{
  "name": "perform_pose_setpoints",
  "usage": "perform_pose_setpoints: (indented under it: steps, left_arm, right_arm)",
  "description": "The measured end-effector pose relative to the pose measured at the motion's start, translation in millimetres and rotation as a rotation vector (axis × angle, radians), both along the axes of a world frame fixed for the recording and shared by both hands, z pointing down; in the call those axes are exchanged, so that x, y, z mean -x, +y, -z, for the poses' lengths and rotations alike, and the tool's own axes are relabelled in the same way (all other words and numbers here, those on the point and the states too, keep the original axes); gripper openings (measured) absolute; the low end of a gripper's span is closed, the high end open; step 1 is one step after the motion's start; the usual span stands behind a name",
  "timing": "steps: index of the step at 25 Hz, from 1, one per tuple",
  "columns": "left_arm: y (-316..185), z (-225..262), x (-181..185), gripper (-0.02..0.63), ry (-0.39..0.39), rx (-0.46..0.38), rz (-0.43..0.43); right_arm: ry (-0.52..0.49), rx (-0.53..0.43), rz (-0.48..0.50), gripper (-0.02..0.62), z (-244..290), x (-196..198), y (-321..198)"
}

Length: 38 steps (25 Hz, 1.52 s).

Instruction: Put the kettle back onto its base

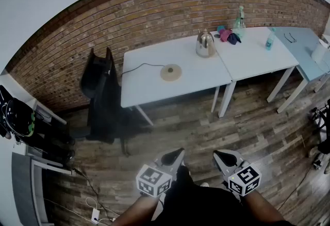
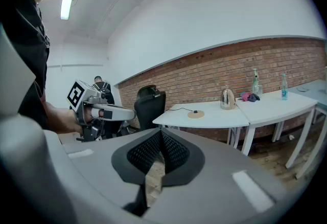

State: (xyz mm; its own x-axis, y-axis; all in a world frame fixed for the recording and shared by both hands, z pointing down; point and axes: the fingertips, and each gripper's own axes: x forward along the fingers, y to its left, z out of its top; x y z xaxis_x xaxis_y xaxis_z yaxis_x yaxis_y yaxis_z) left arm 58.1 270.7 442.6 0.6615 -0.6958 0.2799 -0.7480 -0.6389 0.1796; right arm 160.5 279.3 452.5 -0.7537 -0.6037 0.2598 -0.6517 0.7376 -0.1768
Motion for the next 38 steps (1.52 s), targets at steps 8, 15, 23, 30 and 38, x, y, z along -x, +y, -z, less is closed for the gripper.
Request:
perform_pose_setpoints:
  steps: [8, 15, 23, 30, 38]
  left_arm:
    - [0.2, -0.6, 1.6, 0.001, -0.005, -0.002, 0.0]
    - [1.5, -2.3, 0.0, 0.001, 0.012, 0.002, 0.007]
    - [2.7, -0.1, -2.0, 0.001, 0.022, -0.002, 0.011]
    - [0.9, -2.6, 6.0, 0.001, 0.025, 0.004, 0.028]
    - [2.4, 1.6, 4.8, 0.001, 0.032, -0.005, 0.013]
  right_arm:
    - [0.002, 0.001, -0.008, 0.021, -1.3, -1.0, -0.8]
    - [-0.024, -0.019, 0.009, 0.026, 4.4, 7.5, -0.3]
    - [-0.02, -0.01, 0.063, 0.026, 1.6, 22.2, 4.6]
    - [-0.014, -0.011, 0.06, 0.026, 0.6, 22.6, 6.0]
    - [-0.015, -0.012, 0.047, 0.026, 1.8, 24.7, 6.2]
